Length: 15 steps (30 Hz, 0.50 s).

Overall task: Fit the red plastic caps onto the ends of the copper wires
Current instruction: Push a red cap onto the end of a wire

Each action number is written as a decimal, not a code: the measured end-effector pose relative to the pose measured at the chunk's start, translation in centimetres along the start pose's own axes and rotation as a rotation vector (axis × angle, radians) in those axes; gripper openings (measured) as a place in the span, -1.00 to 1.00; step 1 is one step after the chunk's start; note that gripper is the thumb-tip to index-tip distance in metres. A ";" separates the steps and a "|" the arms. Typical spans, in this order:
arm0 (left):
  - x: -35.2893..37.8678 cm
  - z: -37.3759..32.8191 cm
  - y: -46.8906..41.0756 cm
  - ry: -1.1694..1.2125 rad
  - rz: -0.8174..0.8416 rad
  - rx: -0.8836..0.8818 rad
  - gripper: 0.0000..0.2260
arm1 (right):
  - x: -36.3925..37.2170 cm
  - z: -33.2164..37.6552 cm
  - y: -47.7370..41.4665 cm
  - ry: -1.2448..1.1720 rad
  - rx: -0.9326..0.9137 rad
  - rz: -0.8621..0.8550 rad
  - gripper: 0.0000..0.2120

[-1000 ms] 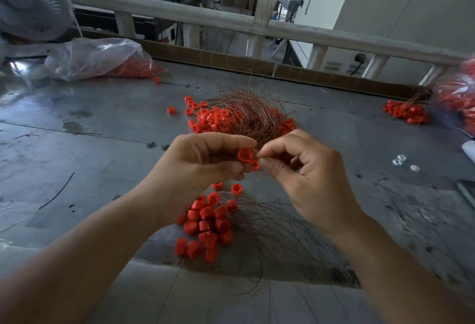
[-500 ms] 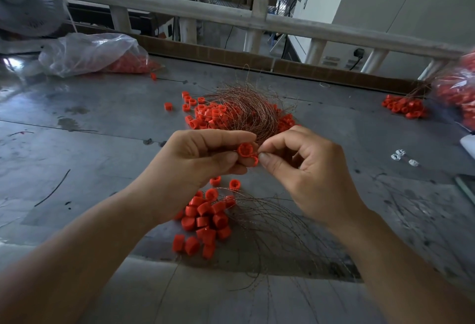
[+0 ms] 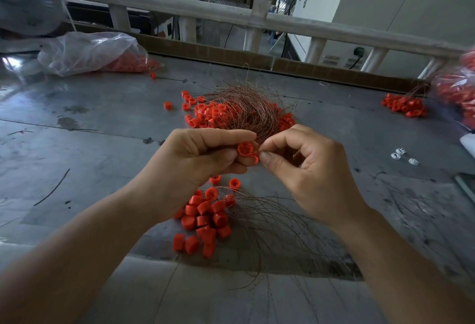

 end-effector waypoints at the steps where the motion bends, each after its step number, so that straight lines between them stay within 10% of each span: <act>1: 0.0 0.0 0.0 0.003 -0.008 0.002 -0.69 | 0.0 0.0 0.0 -0.009 -0.001 -0.001 -0.83; 15: 0.6 -0.2 0.1 0.339 0.114 -0.081 -0.75 | 1.0 -0.6 0.3 -0.294 0.121 0.004 -0.69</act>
Point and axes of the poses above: each hand's wrist, its own y-axis away from the middle knuckle, its own x-axis out of the palm, z = x × y, the point moved 5 cm from there along -y, towards the middle knuckle, and after that the axes turned 12 degrees about -x, right-handed, at the moved point
